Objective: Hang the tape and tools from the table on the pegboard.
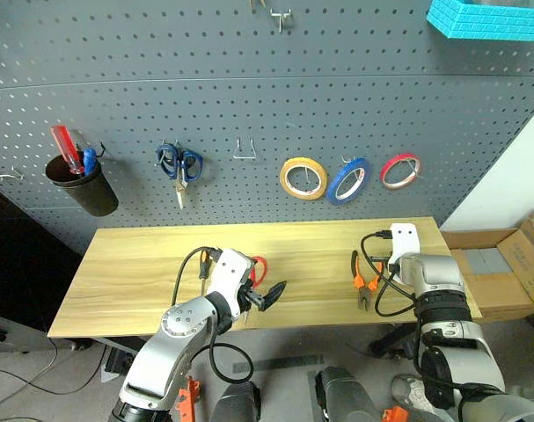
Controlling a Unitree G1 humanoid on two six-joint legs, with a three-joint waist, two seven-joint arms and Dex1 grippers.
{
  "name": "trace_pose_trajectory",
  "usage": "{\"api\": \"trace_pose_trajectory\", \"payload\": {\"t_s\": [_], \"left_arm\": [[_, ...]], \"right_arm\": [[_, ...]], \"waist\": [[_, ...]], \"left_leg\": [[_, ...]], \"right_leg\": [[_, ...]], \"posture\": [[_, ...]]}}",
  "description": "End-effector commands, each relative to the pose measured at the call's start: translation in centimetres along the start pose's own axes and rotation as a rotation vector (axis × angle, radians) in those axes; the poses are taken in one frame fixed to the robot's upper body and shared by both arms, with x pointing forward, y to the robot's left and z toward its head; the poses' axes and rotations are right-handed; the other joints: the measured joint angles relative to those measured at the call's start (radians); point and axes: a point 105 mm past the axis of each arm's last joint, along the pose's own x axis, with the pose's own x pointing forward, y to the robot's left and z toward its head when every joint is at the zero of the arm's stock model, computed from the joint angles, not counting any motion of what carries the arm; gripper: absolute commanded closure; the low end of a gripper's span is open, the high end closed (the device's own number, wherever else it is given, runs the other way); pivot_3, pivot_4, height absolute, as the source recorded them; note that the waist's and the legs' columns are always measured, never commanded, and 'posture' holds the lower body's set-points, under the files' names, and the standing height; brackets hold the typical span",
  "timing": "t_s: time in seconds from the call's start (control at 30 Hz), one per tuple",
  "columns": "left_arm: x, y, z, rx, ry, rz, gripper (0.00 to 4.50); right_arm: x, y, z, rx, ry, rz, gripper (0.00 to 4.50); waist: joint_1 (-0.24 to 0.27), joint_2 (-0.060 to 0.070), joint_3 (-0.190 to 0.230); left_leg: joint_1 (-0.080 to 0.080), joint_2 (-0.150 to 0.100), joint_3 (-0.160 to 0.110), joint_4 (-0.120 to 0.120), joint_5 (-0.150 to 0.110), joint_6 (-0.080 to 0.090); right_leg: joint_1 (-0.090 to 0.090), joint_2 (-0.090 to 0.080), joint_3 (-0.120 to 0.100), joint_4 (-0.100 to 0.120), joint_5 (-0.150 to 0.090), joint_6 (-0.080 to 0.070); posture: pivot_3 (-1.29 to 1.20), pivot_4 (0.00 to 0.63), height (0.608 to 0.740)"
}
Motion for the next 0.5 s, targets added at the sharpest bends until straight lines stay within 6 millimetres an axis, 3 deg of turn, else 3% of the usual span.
{"api": "trace_pose_trajectory", "payload": {"t_s": [0.03, 0.27, 0.37, 0.5], "left_arm": [[0.2, -1.0, 1.6, 0.017, -0.055, -0.057, 0.00], [1.2, -2.2, 1.8, 0.019, -0.055, -0.146, 0.00], [1.5, -3.0, 1.7, 0.051, -0.034, -0.224, 0.00], [1.6, -2.5, 2.1, 0.055, -0.039, -0.227, 0.00]], "right_arm": [[0.4, -1.0, 0.5, -0.030, -0.033, -0.024, 4.46], [1.4, -1.7, -0.2, -0.054, -0.012, -0.048, 4.46], [1.8, -1.3, 0.0, -0.068, -0.016, -0.045, 4.46], [2.2, -0.5, 0.3, -0.079, -0.028, -0.024, 4.46]], "waist": [[0.001, -0.001, 0.003], [0.000, -0.002, 0.017], [-0.002, -0.003, 0.026], [-0.002, -0.004, 0.032]], "left_leg": [[0.000, 0.000, 0.000, 0.000, 0.000, 0.000], [0.000, 0.000, 0.000, 0.000, 0.000, 0.000], [0.000, 0.000, 0.001, 0.000, 0.000, 0.000], [-0.001, 0.000, 0.000, 0.000, 0.000, 0.000]], "right_leg": [[0.000, 0.000, 0.000, 0.000, 0.000, 0.000], [0.000, 0.000, 0.000, 0.000, 0.000, 0.000], [0.000, 0.000, 0.000, 0.000, 0.000, 0.000], [0.000, 0.000, 0.000, 0.000, 0.000, 0.000]], "posture": [[-0.07, 0.197, 0.740], [-0.07, 0.211, 0.740], [-0.06, 0.223, 0.740], [-0.06, 0.229, 0.740]]}}
